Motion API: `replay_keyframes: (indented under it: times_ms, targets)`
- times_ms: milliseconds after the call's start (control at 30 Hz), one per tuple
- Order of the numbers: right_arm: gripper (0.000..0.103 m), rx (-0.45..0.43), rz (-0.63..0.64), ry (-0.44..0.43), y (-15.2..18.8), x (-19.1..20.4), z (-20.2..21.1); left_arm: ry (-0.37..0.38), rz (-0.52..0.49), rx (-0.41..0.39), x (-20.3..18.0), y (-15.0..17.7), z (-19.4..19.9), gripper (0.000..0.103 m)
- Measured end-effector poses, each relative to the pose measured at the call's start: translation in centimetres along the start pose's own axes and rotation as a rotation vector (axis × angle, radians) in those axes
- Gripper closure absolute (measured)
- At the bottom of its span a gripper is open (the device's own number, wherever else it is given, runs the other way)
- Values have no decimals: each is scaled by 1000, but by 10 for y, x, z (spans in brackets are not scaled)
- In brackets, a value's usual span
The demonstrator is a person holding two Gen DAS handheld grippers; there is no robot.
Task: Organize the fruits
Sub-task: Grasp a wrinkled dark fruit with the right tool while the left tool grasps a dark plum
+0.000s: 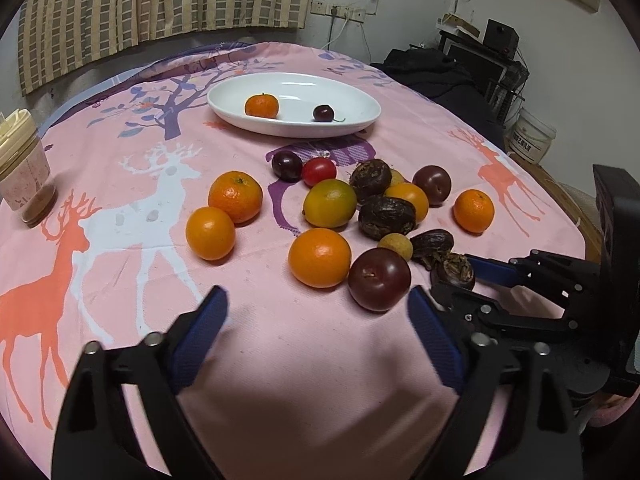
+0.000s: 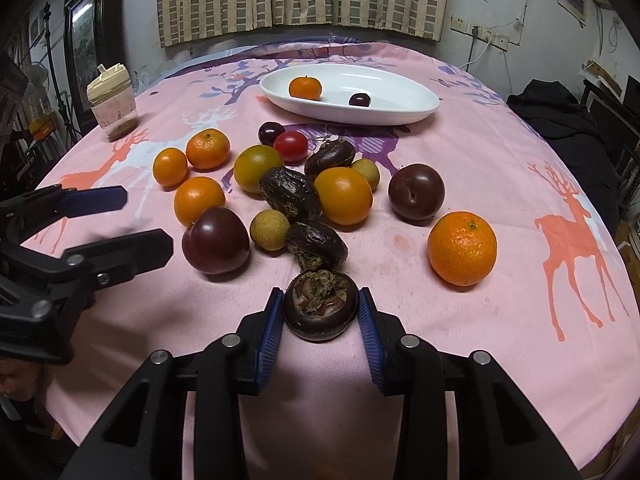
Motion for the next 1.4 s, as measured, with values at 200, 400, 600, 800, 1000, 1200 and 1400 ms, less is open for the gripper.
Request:
replay_keyframes:
  times_ms: [200, 400, 600, 800, 1000, 1200, 1400]
  targets:
    - [66, 3, 3, 0, -1, 0, 1, 21, 3, 21, -2, 3, -2, 44]
    - [66, -3, 4, 2, -1, 0, 3, 32, -23, 27, -9, 3, -4, 49]
    - [66, -18, 13, 3, -6, -4, 9, 62, -22, 34, -18, 2, -8, 50]
    - [66, -22, 21, 8, -10, -8, 8, 103, -45, 30, -37, 1, -5, 58]
    - [66, -15, 59, 8, -11, -8, 7, 88, -71, 84, -43, 4, -25, 65]
    - [66, -42, 116, 3, -35, -13, 12, 109, -69, 113, -46, 7, -31, 66]
    - [66, -101, 137, -19, -79, -14, 8, 152, -25, 57, -41, -13, -14, 67]
Point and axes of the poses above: each gripper's, at about its wrist camera, not at the fingertips, and z roughly against the way its jaws point, x to its left, y to its underside, the point moved 8 cm from there along -z, roughly the way its jaws point, and after that the axes turned 15 degrees about -x, right-handed, at the moved point
